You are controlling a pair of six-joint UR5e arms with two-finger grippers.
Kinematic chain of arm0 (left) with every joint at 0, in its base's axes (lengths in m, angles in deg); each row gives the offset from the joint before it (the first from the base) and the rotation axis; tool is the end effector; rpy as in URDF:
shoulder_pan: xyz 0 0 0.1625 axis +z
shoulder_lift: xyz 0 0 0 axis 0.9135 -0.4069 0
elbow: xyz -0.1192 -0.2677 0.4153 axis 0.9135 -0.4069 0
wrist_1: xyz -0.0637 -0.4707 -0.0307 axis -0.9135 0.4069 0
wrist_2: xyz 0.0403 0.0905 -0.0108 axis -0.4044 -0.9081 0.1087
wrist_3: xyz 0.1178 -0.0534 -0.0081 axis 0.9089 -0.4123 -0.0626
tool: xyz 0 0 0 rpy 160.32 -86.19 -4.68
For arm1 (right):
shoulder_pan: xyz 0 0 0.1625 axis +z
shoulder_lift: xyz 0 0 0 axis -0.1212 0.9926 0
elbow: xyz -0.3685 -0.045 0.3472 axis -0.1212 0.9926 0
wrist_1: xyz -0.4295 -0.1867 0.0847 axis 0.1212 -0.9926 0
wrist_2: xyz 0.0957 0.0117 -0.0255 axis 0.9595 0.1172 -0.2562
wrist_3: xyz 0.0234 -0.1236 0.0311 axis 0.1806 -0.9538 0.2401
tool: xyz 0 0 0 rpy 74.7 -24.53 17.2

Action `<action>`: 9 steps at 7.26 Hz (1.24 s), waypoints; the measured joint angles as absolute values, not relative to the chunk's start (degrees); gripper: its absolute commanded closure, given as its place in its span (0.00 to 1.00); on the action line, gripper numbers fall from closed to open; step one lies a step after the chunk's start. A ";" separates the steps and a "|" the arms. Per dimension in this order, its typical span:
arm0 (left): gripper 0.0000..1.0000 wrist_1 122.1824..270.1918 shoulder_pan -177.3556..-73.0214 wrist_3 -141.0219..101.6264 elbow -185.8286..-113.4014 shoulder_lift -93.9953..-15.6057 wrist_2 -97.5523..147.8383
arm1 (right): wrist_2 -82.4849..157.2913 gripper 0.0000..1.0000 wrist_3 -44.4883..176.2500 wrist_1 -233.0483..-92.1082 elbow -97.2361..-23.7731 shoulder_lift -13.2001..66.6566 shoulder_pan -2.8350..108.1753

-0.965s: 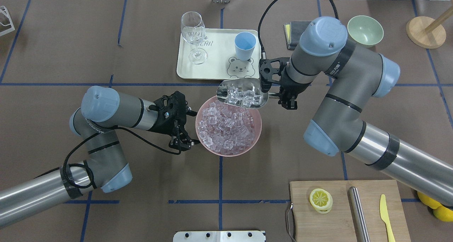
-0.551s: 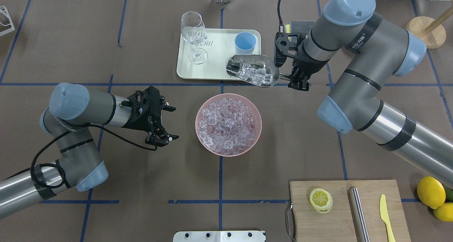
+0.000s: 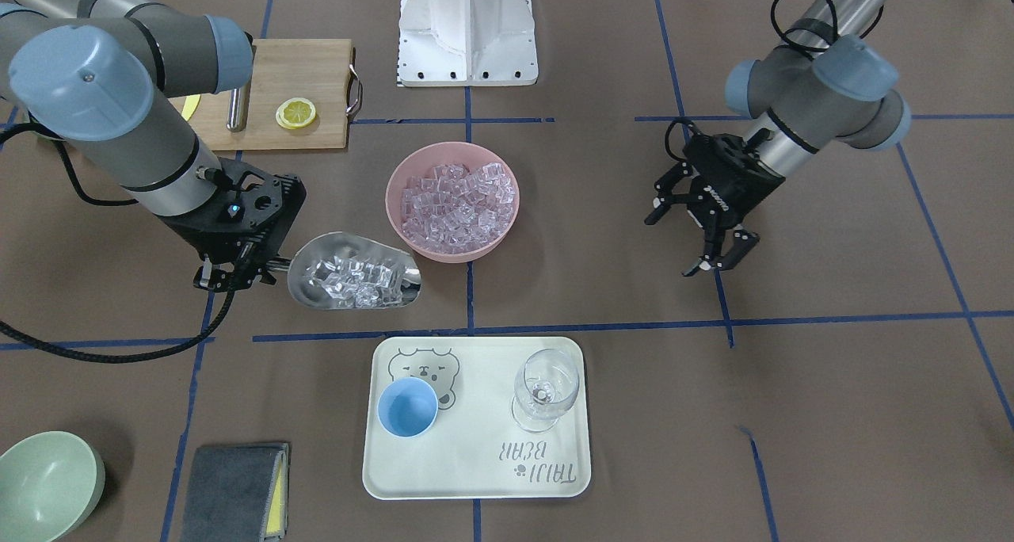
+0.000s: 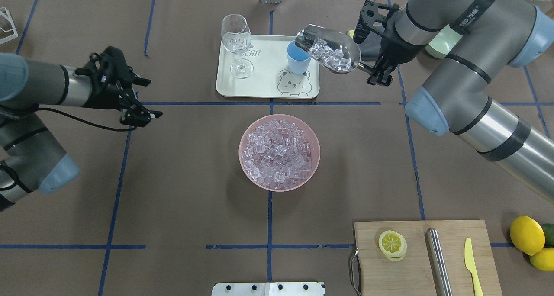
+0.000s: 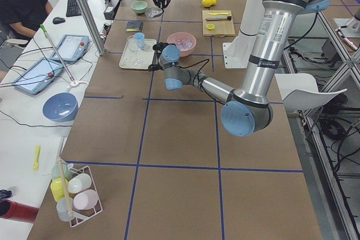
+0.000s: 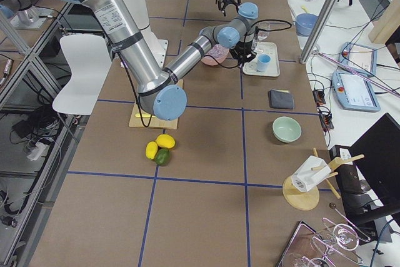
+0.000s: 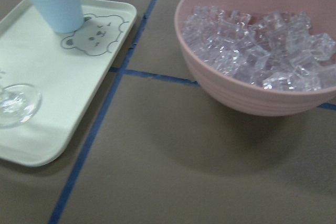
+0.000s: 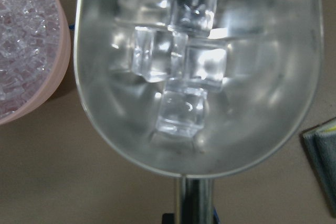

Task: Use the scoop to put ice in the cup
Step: 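Carry the filled scoop with the right gripper over the light blue cup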

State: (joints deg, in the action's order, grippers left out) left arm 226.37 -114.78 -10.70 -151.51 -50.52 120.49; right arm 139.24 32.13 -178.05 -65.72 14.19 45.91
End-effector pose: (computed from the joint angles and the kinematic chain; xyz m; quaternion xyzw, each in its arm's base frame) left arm 0.4091 -0.5806 0.4447 0.4672 0.4044 0.3699 0.6938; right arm -0.4144 -0.6454 0.3120 0.2621 -0.3329 -0.4995 0.7556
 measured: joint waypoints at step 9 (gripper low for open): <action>0.00 213.58 -130.10 -10.59 -152.07 -45.54 122.16 | 134.40 1.00 34.97 -198.95 -58.93 3.62 46.97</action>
State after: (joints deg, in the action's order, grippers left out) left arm 213.58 -130.10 -10.59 -152.07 -45.54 122.16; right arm 134.40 34.97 -198.95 -58.93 3.62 46.97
